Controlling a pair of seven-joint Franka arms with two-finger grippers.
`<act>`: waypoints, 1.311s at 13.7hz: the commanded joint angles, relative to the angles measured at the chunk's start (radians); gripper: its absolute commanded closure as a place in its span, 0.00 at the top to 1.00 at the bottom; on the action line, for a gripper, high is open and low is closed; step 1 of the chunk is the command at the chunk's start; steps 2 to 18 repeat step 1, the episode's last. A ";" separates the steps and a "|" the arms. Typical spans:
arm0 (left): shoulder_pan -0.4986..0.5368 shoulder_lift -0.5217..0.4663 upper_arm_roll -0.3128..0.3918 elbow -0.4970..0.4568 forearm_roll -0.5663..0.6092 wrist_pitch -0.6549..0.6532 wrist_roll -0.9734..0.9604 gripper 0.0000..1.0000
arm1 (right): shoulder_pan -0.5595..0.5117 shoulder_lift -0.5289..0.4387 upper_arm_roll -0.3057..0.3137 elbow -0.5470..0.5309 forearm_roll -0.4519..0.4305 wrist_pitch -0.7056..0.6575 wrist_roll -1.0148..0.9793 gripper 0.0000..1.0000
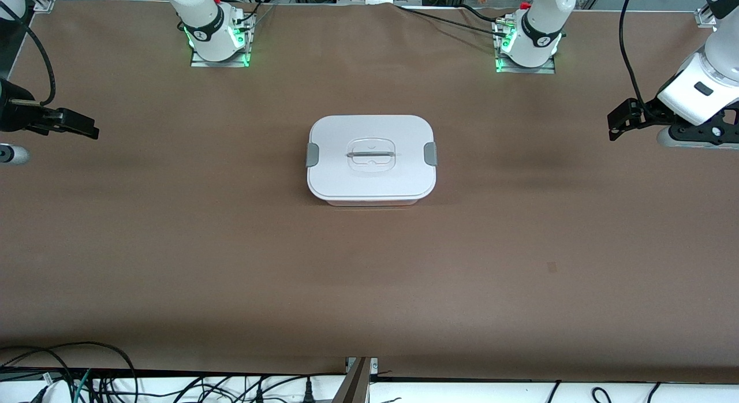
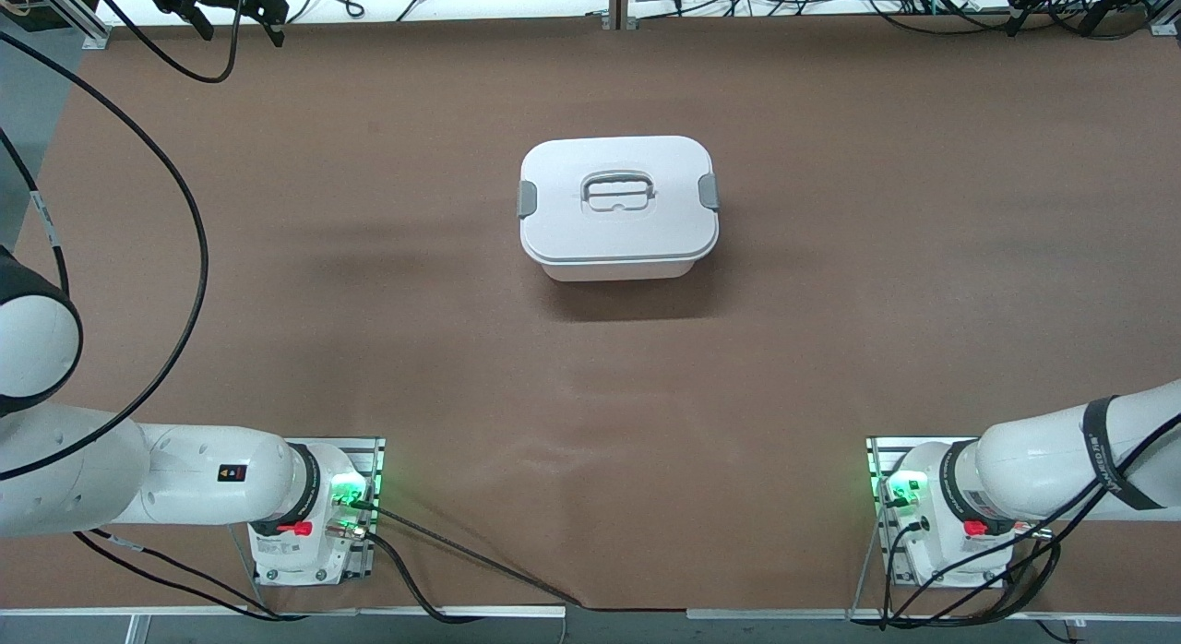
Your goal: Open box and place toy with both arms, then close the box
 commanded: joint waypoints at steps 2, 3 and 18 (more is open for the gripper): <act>0.000 0.010 0.001 0.026 -0.025 -0.024 0.015 1.00 | 0.006 0.010 -0.008 0.022 0.018 -0.003 0.005 1.00; 0.000 0.010 0.001 0.026 -0.025 -0.024 0.015 1.00 | 0.006 0.010 -0.008 0.022 0.018 -0.003 0.005 1.00; 0.000 0.010 0.001 0.026 -0.025 -0.024 0.015 1.00 | 0.006 0.010 -0.008 0.022 0.018 -0.003 0.005 1.00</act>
